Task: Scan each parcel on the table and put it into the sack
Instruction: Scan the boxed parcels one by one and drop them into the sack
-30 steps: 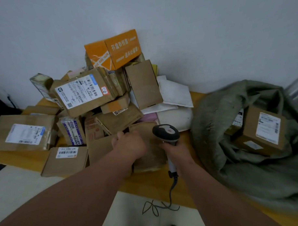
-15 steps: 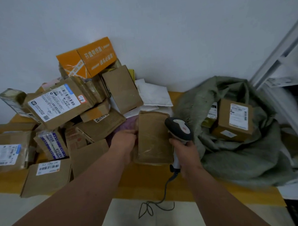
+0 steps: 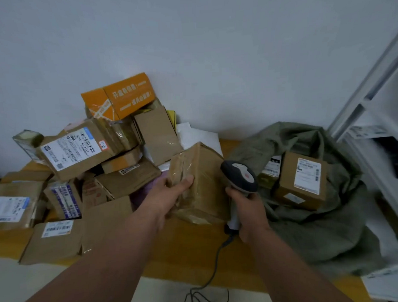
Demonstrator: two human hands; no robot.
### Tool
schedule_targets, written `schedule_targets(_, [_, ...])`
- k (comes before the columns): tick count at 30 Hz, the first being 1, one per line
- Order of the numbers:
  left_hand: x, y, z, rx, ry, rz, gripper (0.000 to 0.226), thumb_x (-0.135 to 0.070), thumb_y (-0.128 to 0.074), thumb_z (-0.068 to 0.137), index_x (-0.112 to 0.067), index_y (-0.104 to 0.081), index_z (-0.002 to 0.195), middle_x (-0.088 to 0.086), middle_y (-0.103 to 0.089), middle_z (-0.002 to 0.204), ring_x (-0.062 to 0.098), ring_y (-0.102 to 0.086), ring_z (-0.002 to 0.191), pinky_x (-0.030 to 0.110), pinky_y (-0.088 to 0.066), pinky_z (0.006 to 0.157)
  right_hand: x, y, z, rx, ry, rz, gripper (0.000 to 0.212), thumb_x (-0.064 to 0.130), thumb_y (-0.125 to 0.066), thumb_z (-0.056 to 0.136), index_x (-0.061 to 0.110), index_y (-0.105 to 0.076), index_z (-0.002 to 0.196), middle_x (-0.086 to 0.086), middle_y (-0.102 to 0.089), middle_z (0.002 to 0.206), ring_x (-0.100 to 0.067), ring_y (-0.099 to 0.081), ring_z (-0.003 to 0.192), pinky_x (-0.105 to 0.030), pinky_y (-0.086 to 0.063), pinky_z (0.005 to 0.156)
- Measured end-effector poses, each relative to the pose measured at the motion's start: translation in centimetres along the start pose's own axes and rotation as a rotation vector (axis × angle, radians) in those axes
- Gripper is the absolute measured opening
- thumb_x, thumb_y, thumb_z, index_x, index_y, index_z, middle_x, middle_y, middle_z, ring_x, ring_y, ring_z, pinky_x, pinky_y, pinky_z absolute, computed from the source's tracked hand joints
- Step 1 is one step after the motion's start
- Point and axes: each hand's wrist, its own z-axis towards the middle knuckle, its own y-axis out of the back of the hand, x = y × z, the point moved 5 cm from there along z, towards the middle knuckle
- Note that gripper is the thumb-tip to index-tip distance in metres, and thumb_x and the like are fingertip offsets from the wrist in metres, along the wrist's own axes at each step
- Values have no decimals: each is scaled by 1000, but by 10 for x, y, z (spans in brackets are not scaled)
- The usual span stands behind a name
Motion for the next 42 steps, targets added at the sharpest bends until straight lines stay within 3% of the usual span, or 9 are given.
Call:
schedule_targets(3, [-7,-12,-6,0,-70,104,84,-61,-70,74,-29,-39,145,-2,-57,121,19,-58,101,37,-51,84,9,4,4,24,-3,0,61,23,-72,90,20,-47,146,-1,-53,138,-27,-50,125,-44,-42,103])
schedule_targets(8, [-8,-22,-14,60,11,201,117,-77,-73,44,-40,-29,145,1,-47,140,27,-48,124,48,-43,97,27,12,10,49,18,-32,55,22,-72,90,20,-51,141,-1,-56,132,-26,-53,120,-47,-44,105])
schedule_targets(14, [6,-27,-19,52,156,-159,83,-68,-74,53,-20,-61,120,12,-65,111,33,-60,102,40,-50,75,37,19,12,80,-28,-31,31,26,-70,91,20,-64,121,-4,-69,108,-29,-64,99,-50,-55,90])
schedule_targets(23, [10,-45,-33,189,64,-534,53,-58,-52,86,-18,-65,119,17,-70,113,37,-62,109,52,-45,97,39,26,12,81,-74,15,40,26,-69,92,15,-60,129,-6,-68,110,-27,-64,97,-43,-54,84])
schedule_targets(28, [11,-37,-34,-46,-1,-360,30,-30,-56,96,-22,-61,125,8,-66,119,29,-61,107,46,-50,87,43,40,7,82,-59,44,38,18,-75,87,18,-65,123,-7,-71,112,-30,-66,101,-47,-55,92])
schedule_targets(31, [8,-38,-38,-164,-99,-94,45,-5,-55,95,-35,-51,129,4,-61,114,26,-59,104,47,-49,92,49,48,2,89,-9,-1,35,10,-76,85,16,-66,119,-6,-71,109,-29,-66,101,-46,-55,91])
schedule_targets(34, [7,-57,-46,-30,-66,-81,24,-38,-56,96,-35,-59,120,1,-64,113,25,-60,105,47,-46,92,54,47,-6,105,52,-35,38,7,-76,84,14,-67,120,-4,-72,107,-24,-66,100,-41,-55,89])
schedule_targets(37, [15,-66,-47,119,43,-144,67,-77,-57,70,-33,-60,119,3,-65,117,30,-58,112,49,-49,84,57,45,-13,137,87,-49,38,10,-77,84,18,-67,120,2,-71,108,-18,-64,101,-35,-53,83])
schedule_targets(42, [26,-59,-44,148,35,-273,62,-49,-72,68,-20,-63,123,12,-71,113,36,-62,109,50,-49,91,61,47,-15,119,78,-30,28,18,-74,87,23,-67,114,0,-70,107,-19,-62,101,-37,-52,83])
